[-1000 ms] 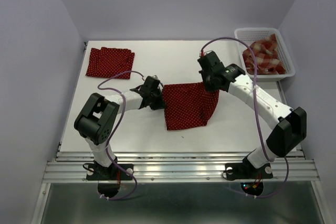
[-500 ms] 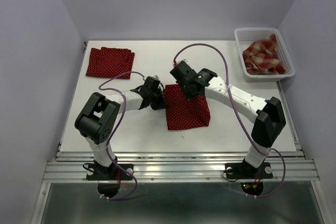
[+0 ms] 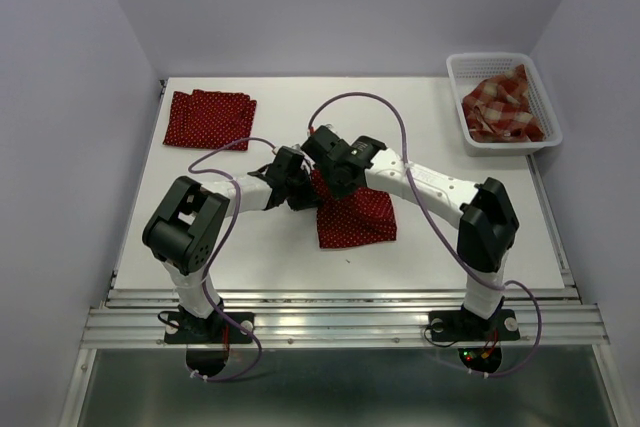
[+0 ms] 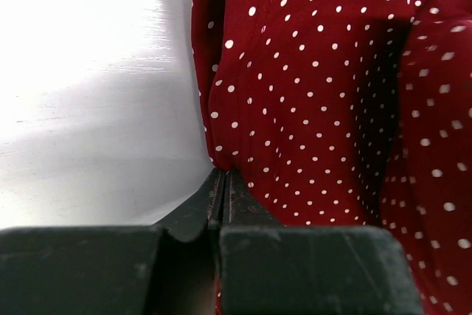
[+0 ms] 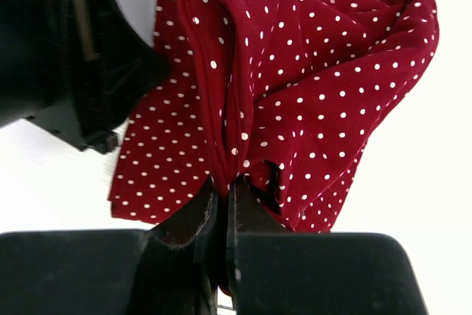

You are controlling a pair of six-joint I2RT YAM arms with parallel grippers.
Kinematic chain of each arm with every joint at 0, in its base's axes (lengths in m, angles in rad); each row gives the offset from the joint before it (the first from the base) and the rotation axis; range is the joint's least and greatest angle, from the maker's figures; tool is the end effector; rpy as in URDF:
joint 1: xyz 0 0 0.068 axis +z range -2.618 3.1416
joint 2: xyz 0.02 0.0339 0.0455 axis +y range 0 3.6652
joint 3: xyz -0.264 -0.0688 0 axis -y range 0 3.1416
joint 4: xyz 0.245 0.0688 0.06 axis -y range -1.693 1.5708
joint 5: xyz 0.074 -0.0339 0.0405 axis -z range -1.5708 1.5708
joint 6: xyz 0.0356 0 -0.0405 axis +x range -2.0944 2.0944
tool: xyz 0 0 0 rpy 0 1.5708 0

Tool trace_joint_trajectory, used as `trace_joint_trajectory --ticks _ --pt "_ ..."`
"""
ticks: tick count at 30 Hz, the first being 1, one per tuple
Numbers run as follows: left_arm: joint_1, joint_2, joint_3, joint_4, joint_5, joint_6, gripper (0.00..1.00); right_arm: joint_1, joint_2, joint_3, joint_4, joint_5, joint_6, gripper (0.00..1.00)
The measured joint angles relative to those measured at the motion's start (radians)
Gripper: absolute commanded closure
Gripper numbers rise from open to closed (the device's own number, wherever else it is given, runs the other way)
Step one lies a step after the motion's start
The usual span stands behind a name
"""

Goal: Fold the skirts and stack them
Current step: Fold the skirt

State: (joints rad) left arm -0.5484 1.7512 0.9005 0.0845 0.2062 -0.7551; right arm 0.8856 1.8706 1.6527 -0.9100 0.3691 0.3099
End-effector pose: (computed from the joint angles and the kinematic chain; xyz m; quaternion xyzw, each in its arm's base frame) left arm 0.2970 -0.1900 0.1531 -0.0543 0.9146 -0.3115 0.2522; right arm 0.2606 0.2986 0.2745 -0.2336 0.9310 -0.0265 0.2792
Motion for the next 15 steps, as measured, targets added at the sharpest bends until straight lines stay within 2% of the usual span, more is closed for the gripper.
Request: trace_joint_trajectory --ticks 12,14,15 --pt "0.0 0.0 -0.005 0.008 0.004 -0.009 1.0 0.013 0.078 0.026 0.003 -0.048 0.036 0.99" --pt "0.0 0.0 -0.005 0.008 0.003 -0.011 1.0 0.013 0.088 0.026 0.005 -0.048 0.045 0.97" --pt "0.0 0.0 -0.005 0.008 0.003 -0.013 1.0 0.013 0.095 0.027 0.006 -0.048 0.052 0.93"
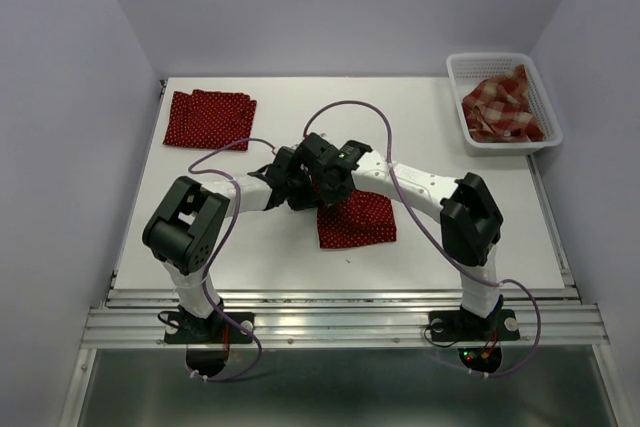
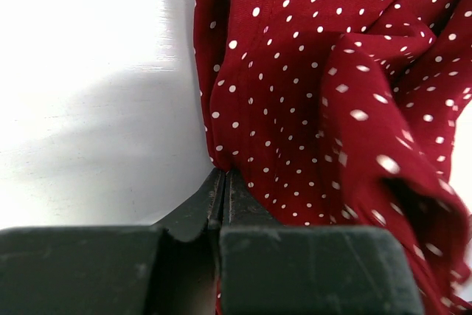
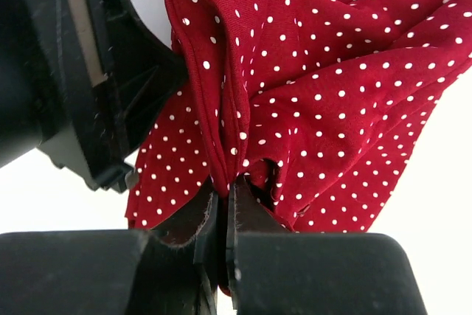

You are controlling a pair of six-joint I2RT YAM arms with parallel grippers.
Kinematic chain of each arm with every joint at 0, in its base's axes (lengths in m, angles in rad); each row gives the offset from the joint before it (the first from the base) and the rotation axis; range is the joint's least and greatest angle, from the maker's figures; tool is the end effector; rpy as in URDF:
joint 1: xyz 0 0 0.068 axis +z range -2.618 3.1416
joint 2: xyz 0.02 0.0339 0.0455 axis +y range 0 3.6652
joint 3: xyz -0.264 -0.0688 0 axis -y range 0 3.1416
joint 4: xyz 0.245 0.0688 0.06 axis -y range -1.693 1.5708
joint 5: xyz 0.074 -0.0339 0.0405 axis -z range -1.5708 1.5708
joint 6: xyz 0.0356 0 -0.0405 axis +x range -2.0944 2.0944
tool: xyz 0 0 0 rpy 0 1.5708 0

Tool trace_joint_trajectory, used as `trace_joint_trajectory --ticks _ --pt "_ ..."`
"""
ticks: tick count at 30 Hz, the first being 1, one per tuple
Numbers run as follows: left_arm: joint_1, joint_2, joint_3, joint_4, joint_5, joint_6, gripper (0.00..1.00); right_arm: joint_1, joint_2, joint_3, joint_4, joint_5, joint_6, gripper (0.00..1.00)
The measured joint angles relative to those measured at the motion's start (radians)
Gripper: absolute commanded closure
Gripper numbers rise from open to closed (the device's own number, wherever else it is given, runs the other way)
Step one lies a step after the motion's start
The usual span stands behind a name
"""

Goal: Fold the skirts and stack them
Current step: Fold the skirt

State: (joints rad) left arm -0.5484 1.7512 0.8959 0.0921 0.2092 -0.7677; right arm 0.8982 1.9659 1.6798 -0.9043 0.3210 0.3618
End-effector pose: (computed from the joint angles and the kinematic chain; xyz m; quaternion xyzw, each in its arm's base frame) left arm 0.2965 -0.1898 0.1524 -0.0593 0.9135 -0.3149 0.2504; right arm 0.2665 0.3165 0.2455 -0.2277 0.9427 -0.0169 0.2432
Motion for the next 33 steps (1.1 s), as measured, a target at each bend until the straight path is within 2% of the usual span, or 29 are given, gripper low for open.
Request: trace_joint_trajectory --ticks 2,3,5,9,10,11,12,15,16,17,18,20,24,26,27,28,33 --pt "0.0 0.0 0.0 -0.001 -0.003 -0.002 1.0 0.0 0.011 0.001 0.003 0.0 0.009 0.9" --pt "0.0 0.0 0.0 -0.002 -0.003 -0.005 1.0 0.0 0.022 0.001 0.008 -0.001 0.014 0.82" --pt "0.0 0.0 0.0 -0.005 -0.008 -0.011 1.0 0.0 0.042 0.001 0.019 -0.009 0.023 0.75" --pt "0.002 -0.023 -0.015 -0.021 -0.03 -0.019 0.9 0.0 0.066 0.0 0.038 -0.032 0.037 0.53" --pt "0.007 -0.034 -0.023 -0.031 -0.037 -0.02 0.86 0.0 0.066 -0.001 0.045 -0.04 0.039 0.48" --pt "0.009 -0.045 -0.03 -0.042 -0.044 -0.021 0.85 0.0 0.066 -0.002 0.048 -0.046 0.036 0.48" --pt "0.013 -0.061 -0.039 -0.056 -0.053 -0.022 0.84 0.0 0.066 -0.002 0.055 -0.053 0.036 0.43" --pt "0.024 -0.107 -0.061 -0.098 -0.08 -0.026 0.73 0.0 0.06 -0.013 0.085 -0.086 0.03 0.29" --pt "0.028 -0.121 -0.066 -0.108 -0.088 -0.027 0.69 0.0 0.051 -0.022 0.098 -0.104 0.025 0.2" --pt "0.034 -0.136 -0.071 -0.121 -0.097 -0.026 0.67 0.0 0.038 -0.035 0.11 -0.119 0.021 0.18" --pt "0.04 -0.153 -0.075 -0.138 -0.106 -0.022 0.63 0.0 0.023 -0.048 0.119 -0.136 0.017 0.01" --pt "0.054 -0.195 -0.085 -0.162 -0.127 -0.026 0.55 -0.001 -0.032 -0.083 0.142 -0.181 0.007 0.0" --pt "0.064 -0.277 -0.106 -0.199 -0.158 -0.03 0.48 0.001 -0.201 -0.178 0.198 -0.236 -0.007 0.0" --pt "0.064 -0.34 -0.122 -0.225 -0.171 -0.033 0.29 0.002 -0.286 -0.217 0.214 -0.238 -0.006 0.0" --pt "0.064 -0.367 -0.126 -0.235 -0.18 -0.034 0.09 0.002 -0.319 -0.235 0.224 -0.233 -0.002 0.0" --pt "0.064 -0.397 -0.132 -0.244 -0.19 -0.04 0.01 0.002 -0.363 -0.259 0.236 -0.226 0.003 0.0" --pt "0.064 -0.496 -0.142 -0.278 -0.216 -0.042 0.01 -0.013 -0.455 -0.354 0.257 -0.211 0.035 0.0"
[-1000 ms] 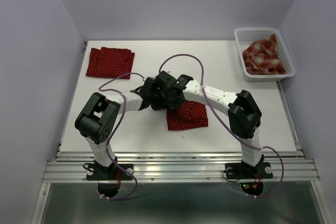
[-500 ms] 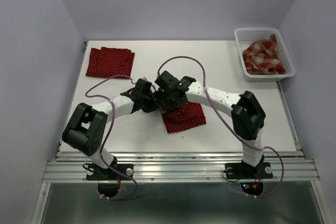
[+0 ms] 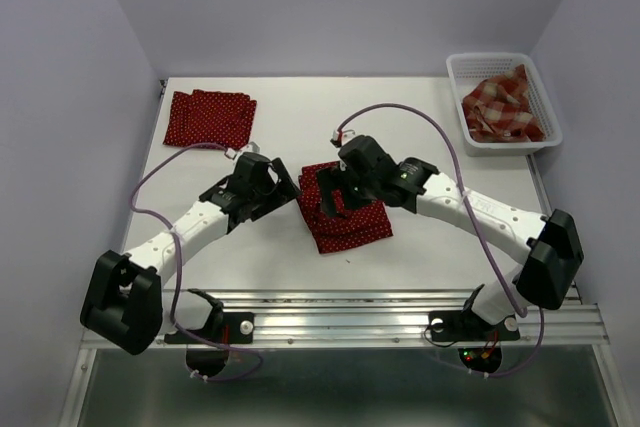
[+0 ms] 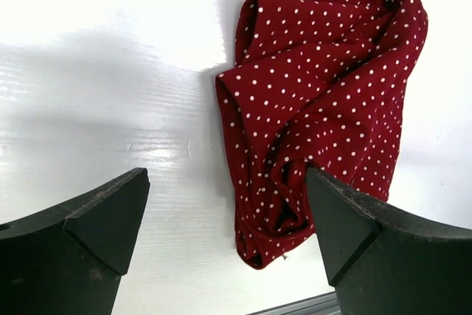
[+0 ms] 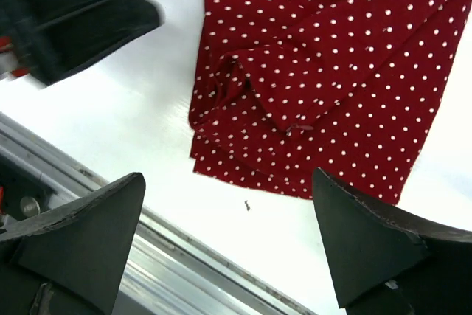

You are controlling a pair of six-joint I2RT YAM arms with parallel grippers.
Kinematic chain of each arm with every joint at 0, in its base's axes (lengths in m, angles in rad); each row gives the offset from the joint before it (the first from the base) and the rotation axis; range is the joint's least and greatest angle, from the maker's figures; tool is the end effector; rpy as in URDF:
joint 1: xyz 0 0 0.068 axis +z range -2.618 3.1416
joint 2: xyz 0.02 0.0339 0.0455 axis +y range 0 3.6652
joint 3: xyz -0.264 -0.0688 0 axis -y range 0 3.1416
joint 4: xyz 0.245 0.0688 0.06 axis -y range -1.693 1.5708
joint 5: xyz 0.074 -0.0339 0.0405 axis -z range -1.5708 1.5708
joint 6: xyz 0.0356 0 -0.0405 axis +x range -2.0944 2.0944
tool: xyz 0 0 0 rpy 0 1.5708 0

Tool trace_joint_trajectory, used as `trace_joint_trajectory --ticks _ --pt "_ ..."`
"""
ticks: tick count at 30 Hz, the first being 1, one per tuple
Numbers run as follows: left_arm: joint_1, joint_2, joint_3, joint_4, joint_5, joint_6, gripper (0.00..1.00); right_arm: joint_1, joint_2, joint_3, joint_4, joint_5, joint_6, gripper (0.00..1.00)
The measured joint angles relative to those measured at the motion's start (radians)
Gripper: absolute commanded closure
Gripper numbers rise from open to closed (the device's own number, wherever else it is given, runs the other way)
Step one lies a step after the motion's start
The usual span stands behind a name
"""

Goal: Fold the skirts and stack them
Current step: Fold the skirt

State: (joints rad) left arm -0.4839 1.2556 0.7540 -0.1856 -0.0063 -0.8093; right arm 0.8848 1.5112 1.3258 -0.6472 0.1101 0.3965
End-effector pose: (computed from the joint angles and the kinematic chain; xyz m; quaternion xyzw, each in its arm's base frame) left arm 0.2361 -0.1238 0.2298 -0.1478 0.8918 -0.2553 0.3430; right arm 0.2119 0.2527 0.3099 -0.2058 0.9084 0.1742 0.3195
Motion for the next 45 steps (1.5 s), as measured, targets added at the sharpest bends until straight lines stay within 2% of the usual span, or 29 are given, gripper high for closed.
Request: trace_joint_trajectory --ticks 6,11,21,34,39,45 --pt "0.0 -0.072 -0.058 -0.025 -0.006 0.0 0.01 -0.082 0.013 -0.124 0.055 -0.037 0.05 0.0" --pt "0.0 -0.146 -0.093 -0.055 -0.023 0.005 0.01 -0.138 0.086 -0.148 0.129 -0.104 0.069 0.0" --pt "0.0 -0.195 -0.109 -0.091 -0.063 0.008 0.01 -0.159 0.211 -0.148 0.245 -0.196 0.094 0.0" --pt "0.0 -0.215 -0.109 -0.122 -0.097 0.016 0.01 -0.167 0.245 -0.145 0.348 -0.321 0.129 0.0" --pt "0.0 -0.243 -0.109 -0.13 -0.107 0.017 0.01 -0.167 0.321 -0.096 0.401 -0.36 0.132 0.0" --pt "0.002 -0.287 -0.109 -0.162 -0.109 0.016 0.01 -0.167 0.492 0.105 0.423 -0.332 0.131 0.0"
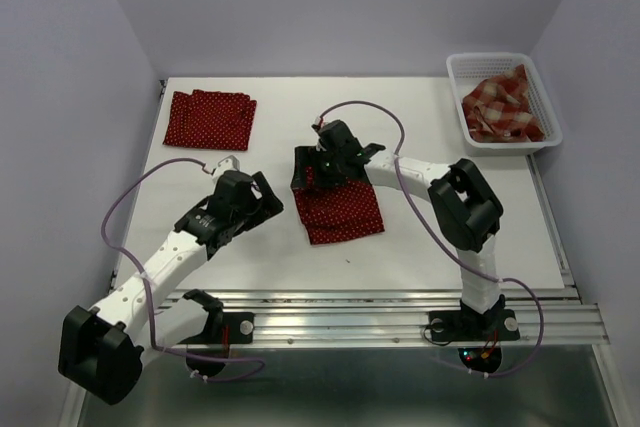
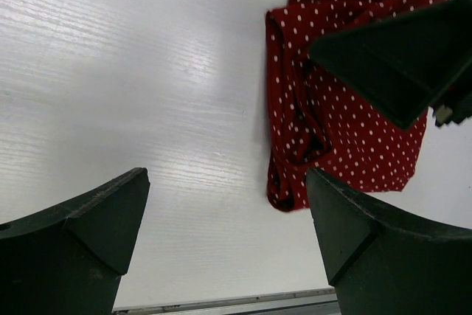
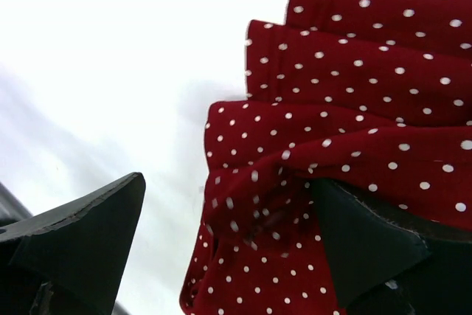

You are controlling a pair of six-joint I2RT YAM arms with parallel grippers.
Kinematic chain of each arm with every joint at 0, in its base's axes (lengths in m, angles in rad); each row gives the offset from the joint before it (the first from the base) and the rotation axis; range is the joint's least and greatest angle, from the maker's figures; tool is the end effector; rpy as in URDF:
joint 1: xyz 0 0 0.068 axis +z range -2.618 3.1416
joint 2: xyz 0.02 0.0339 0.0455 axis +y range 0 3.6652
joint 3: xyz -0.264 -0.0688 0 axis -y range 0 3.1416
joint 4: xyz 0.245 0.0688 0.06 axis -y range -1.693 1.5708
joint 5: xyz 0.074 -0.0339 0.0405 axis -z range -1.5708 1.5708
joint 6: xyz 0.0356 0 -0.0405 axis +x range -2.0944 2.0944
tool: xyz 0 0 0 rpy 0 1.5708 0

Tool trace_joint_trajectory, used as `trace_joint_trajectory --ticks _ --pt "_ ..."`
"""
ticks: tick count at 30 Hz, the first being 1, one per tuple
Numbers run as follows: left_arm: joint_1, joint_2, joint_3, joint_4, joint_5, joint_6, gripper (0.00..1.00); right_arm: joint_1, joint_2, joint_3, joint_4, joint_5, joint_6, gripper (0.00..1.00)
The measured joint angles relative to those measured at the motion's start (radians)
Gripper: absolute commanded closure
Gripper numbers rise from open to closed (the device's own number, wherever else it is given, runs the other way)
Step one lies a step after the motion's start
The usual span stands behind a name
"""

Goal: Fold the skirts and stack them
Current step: Fold the skirt

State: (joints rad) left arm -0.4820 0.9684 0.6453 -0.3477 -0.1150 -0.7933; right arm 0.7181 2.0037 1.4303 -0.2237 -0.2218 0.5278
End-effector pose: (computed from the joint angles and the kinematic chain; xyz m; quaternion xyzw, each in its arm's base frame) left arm 0.1857 -0.0925 0.2422 -0.1641 0.8842 -0.2169 0.3797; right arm 0.3300 0.2987 0.1929 -0.1290 0.9123 0.3020 0.2447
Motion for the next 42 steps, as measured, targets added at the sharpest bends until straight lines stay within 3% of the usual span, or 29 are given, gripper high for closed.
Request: trace_joint_trajectory --ticks 11,23,31,38,42 --pt "0.0 -0.08 -0.011 -0.018 0.006 -0.006 0.01 0.0 0.086 0.185 0.005 0.196 -0.042 0.0" --pt "0.0 0.013 -0.017 0.051 0.084 0.01 0.01 -0.015 0.247 0.404 0.028 0.305 -0.261 0.0" --pt "-0.001 0.019 -0.018 0.186 0.157 0.031 0.01 -0.026 0.027 0.154 0.017 0.369 -0.439 0.0" --pt "-0.003 0.13 -0.029 0.431 0.23 0.066 0.04 -0.026 -0.203 -0.062 0.035 0.24 -0.365 0.0" --pt "-0.003 0.251 -0.027 0.533 0.245 0.084 0.29 -0.026 -0.174 -0.121 0.065 0.115 -0.279 0.0"
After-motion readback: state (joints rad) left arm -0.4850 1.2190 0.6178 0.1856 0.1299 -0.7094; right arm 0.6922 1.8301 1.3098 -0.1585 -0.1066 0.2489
